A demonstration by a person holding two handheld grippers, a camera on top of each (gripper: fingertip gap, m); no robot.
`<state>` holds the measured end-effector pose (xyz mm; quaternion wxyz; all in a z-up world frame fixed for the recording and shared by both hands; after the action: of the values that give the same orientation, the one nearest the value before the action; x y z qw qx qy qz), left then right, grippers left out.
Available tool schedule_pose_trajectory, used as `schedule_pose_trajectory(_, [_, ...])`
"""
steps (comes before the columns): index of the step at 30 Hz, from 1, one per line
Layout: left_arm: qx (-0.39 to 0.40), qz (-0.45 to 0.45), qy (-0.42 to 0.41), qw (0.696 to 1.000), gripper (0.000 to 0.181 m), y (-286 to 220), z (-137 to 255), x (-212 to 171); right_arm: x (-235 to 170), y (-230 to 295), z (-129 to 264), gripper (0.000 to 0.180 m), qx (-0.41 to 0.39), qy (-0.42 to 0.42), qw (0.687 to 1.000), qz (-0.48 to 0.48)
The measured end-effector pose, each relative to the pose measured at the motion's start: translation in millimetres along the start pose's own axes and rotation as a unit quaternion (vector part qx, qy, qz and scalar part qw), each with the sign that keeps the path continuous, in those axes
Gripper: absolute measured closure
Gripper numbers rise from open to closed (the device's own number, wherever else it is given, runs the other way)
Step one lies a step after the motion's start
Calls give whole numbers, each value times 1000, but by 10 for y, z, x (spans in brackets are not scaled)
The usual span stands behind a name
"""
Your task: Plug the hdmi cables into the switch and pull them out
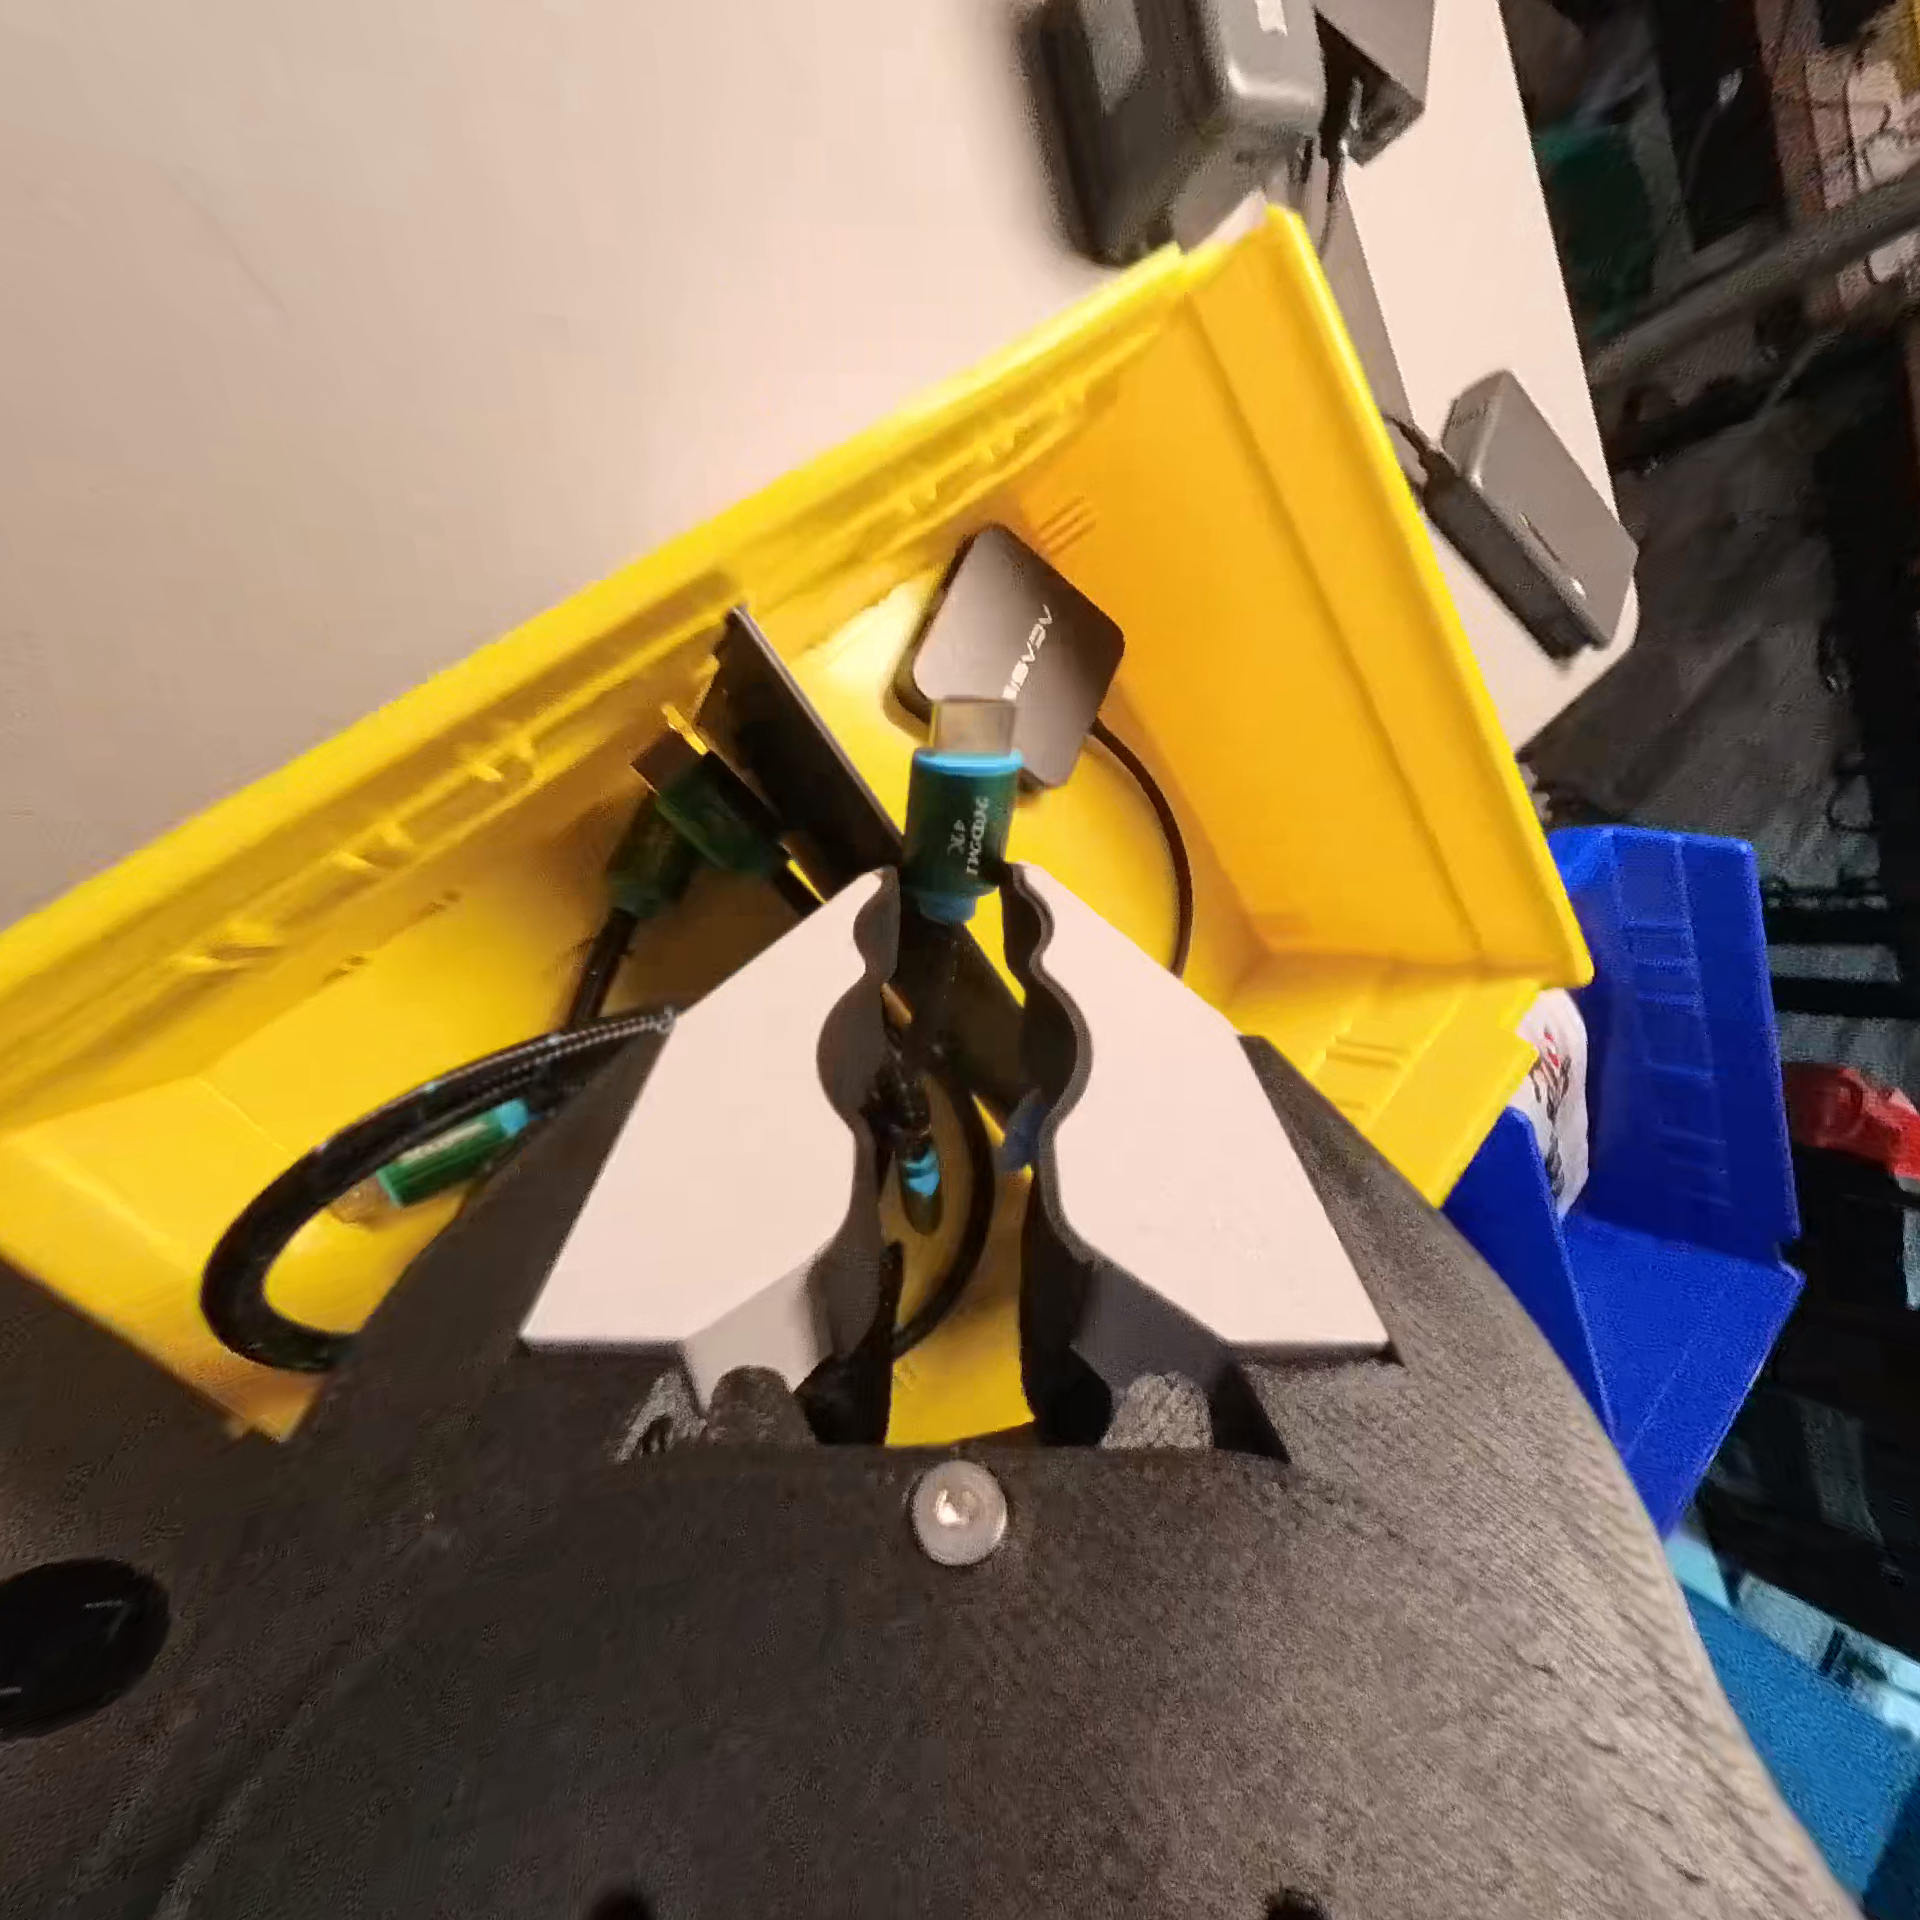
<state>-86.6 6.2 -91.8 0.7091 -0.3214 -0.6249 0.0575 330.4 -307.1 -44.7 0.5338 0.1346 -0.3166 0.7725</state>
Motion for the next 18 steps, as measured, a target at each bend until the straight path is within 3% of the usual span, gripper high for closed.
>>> schedule_pose_trajectory(8, [4,-3,2,1000,158,0,1,-5,100,313,-21,157,-34,-56,995,75])
schedule_pose_trajectory(10, [4,-4,2,1000,158,0,1,-5,55,386,-40,149,-61,-44,991,108])
schedule_pose_trajectory(13, [6,-5,3,1000,158,0,-1,-8,-64,413,-42,152,-96,9,985,145])
schedule_pose_trajectory(15, [7,-7,4,1000,158,-2,-2,-10,-95,352,32,143,-122,16,983,138])
schedule_pose_trajectory(18, [8,-8,5,1000,158,-4,-3,-11,-115,253,220,142,-138,11,986,94])
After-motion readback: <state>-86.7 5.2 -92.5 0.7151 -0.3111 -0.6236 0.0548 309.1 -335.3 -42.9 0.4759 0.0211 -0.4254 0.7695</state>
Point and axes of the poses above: each gripper's, where its closed fingertips meet, z back along the fingers, x out of its top, y = z × x across the jaws, the point moved 6 cm from there along z, back along the fingers, and after that the axes turned 14 degrees about -z, right-handed, at the moved point
